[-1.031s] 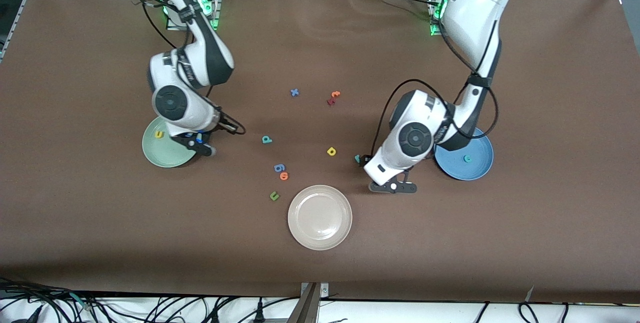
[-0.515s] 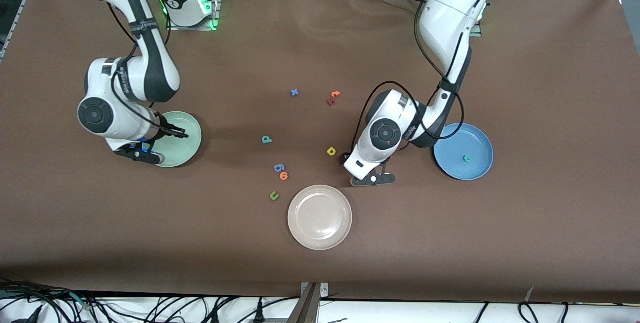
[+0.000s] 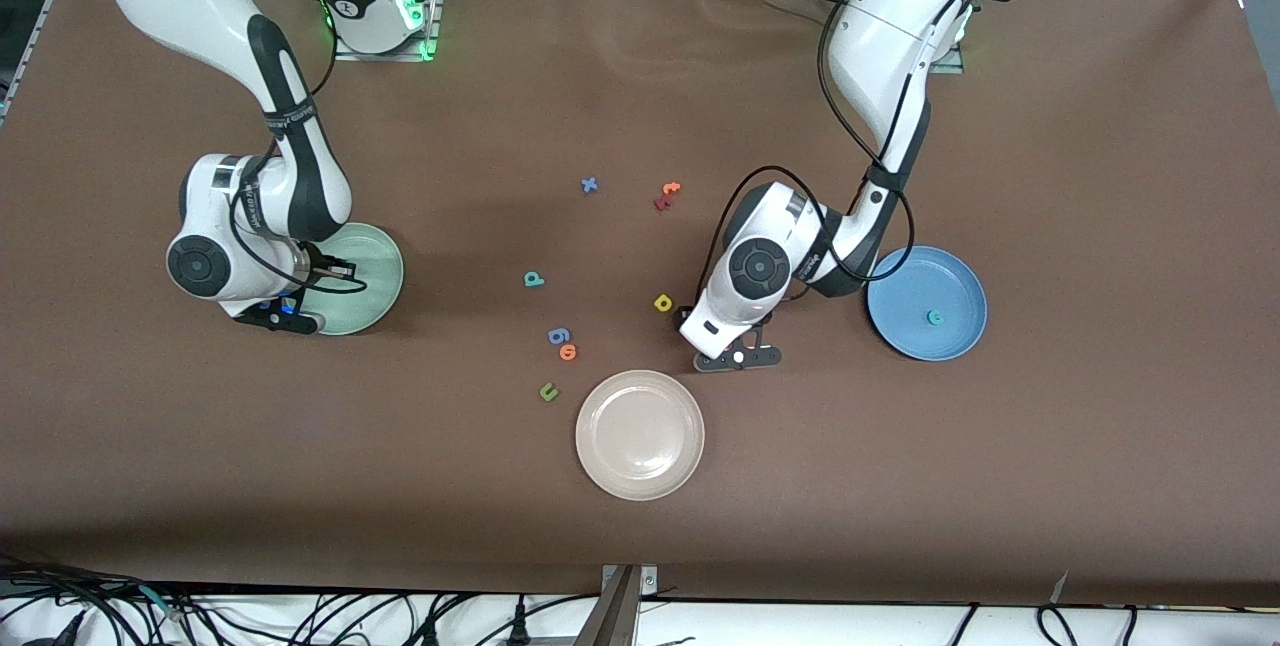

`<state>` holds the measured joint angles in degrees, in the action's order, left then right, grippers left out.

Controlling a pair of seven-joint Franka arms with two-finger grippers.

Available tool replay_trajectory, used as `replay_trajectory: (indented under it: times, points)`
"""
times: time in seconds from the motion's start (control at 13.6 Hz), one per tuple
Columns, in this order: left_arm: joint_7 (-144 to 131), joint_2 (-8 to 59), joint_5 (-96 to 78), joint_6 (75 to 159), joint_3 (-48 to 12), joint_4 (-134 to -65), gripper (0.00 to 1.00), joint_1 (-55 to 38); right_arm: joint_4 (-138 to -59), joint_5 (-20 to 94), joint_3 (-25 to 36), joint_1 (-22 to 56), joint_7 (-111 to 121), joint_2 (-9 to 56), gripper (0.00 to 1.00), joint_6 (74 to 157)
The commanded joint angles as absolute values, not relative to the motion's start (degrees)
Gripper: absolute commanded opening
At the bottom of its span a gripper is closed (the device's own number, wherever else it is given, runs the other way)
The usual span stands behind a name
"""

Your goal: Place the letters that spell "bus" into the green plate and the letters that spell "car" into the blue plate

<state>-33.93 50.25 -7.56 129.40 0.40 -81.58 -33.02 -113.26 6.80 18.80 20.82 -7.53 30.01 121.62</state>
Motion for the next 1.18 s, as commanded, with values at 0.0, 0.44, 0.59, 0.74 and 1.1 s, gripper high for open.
replay_trajectory:
  times: [0.0,0.44,0.59,0.74,1.1]
  points:
    - [-35.16,50.45,-8.53,128.23,1.23,-80.51,0.87,-34.71,-113.82,7.99,18.81,20.83,-6.06,29.09,0.85,121.99]
    - [-34.02,50.19,-6.08,127.00,1.49,-80.51,0.59,-34.45,-113.29,10.02,18.11,21.97,-12.01,26.38,0.99,120.67]
    - [-34.01,50.19,-5.71,126.74,1.49,-80.68,0.54,-34.45,-113.20,10.11,14.78,22.41,-18.77,25.23,0.99,120.76]
    - [-34.01,50.27,-5.19,126.65,1.49,-80.95,0.44,-34.72,-112.59,10.11,10.48,22.41,-27.38,25.14,0.99,121.90]
    - [-34.01,50.19,-5.19,125.86,1.49,-81.21,0.29,-34.80,-112.24,10.02,3.00,22.76,-49.53,25.93,0.99,129.36]
